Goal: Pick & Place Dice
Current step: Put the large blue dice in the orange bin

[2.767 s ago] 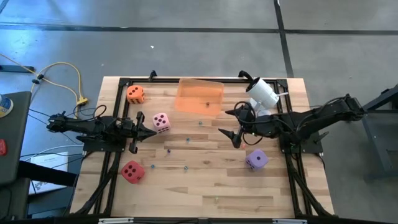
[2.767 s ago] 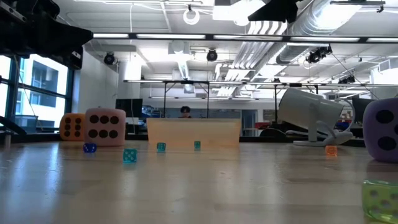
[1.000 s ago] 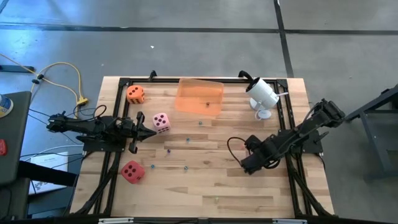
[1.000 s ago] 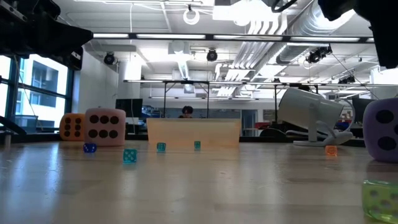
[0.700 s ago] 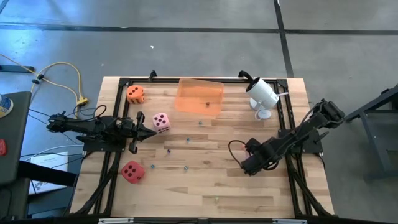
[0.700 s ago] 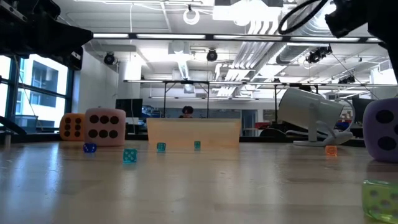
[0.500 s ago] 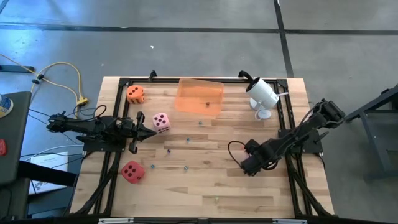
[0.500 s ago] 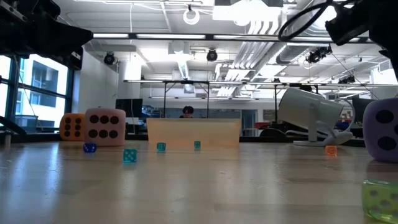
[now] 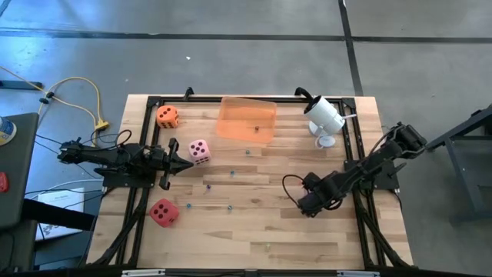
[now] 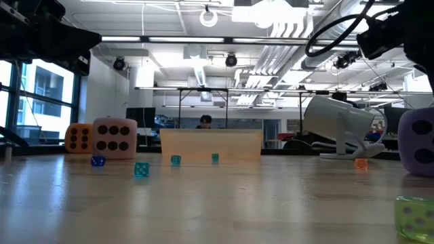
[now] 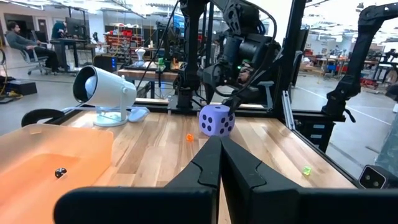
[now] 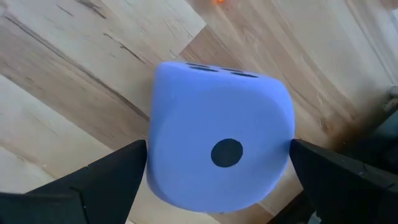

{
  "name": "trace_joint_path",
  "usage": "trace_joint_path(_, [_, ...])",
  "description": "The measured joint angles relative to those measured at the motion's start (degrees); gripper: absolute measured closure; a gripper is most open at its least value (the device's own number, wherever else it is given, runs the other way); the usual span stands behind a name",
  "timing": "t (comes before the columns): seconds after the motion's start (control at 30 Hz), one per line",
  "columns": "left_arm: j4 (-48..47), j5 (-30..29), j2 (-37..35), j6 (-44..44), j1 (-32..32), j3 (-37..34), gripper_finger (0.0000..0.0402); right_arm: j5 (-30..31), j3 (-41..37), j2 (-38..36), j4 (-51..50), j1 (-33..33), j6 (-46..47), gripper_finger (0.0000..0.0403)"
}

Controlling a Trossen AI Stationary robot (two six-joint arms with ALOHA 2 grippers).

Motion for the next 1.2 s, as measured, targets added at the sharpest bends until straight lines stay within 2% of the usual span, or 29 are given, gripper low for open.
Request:
trace_joint_path(0.67, [0.02, 0.00, 0.00, -0.11, 0.00, 0.00, 0.0401, -1.01, -0.31, 0.00, -0.28, -1.21, -2.47, 0.0014])
trace_joint_path(1.2, [0.02, 0.00, 0.00, -0.13, 0.00, 0.00, 0.0401, 0.45, -0.31, -3.03, -3.19, -1.21, 0.27, 0.0014])
